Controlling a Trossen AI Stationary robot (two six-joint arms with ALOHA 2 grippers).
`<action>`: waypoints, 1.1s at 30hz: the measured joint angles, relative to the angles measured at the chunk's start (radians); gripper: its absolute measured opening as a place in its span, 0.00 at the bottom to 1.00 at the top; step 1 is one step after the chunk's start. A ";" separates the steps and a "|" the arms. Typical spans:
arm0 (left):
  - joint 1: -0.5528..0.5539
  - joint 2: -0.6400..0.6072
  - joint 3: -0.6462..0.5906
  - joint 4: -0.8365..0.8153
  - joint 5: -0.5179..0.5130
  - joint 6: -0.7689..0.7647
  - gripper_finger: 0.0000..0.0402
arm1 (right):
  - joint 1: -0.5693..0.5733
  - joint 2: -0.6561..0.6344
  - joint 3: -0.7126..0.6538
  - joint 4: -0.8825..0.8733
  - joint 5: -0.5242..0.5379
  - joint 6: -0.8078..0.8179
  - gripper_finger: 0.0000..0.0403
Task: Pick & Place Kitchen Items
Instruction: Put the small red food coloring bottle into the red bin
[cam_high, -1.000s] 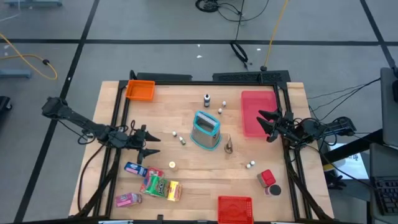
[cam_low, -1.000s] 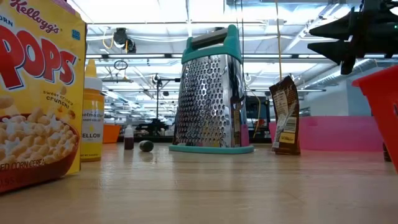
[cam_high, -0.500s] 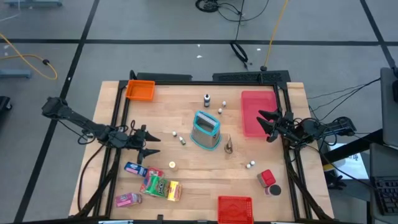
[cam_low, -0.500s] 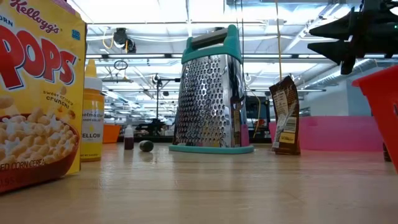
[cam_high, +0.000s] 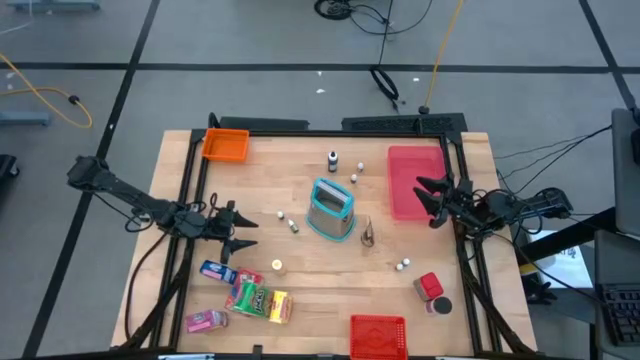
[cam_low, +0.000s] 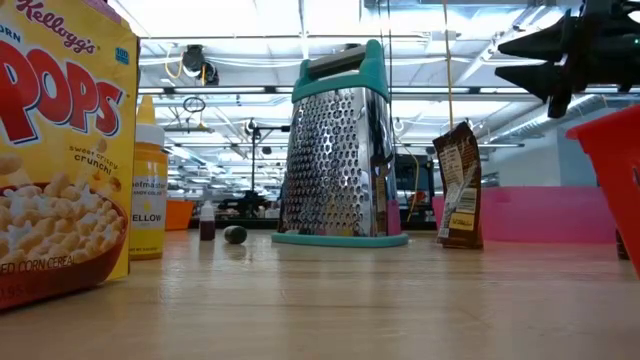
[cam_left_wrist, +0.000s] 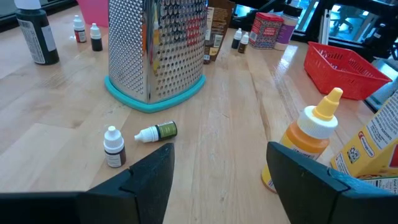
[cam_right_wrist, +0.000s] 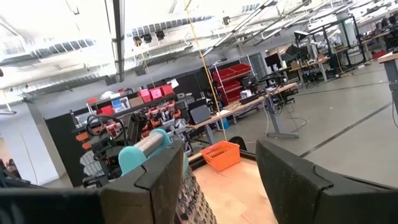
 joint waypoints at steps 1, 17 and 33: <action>0.000 0.000 0.000 0.000 0.000 0.001 0.64 | 0.000 0.000 0.000 0.000 0.000 0.003 0.49; 0.000 0.000 0.000 0.085 -0.227 -0.014 0.64 | -0.002 0.077 0.051 0.107 -0.104 -0.041 0.49; 0.018 0.000 0.000 0.367 -0.528 -0.015 0.64 | -0.540 0.788 0.339 -0.070 -0.341 -0.060 0.49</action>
